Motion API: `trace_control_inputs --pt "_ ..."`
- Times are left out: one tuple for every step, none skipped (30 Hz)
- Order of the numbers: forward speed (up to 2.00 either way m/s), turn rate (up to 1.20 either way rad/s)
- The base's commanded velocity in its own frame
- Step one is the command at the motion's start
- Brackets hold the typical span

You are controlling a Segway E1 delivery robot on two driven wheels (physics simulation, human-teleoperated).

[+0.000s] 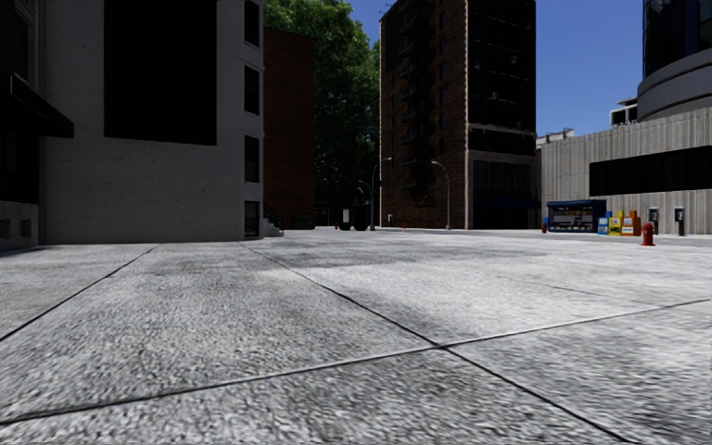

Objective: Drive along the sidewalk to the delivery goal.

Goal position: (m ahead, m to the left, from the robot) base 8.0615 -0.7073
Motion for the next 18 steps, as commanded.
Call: trace_control_inputs --pt "1.91 0.00" --pt "1.91 0.00" --pt "1.91 0.00" --pt "1.91 0.00" --pt "1.91 0.00" --pt "1.91 0.00" --pt "1.91 0.00" --pt "1.91 0.00" --pt "1.91 0.00" --pt "1.91 0.00" --pt "1.91 0.00" --pt "1.91 0.00" --pt "1.91 0.00" --pt "1.91 0.00" --pt "1.91 0.00" --pt "1.91 0.00" --pt "1.91 0.00" --pt "1.91 0.00"
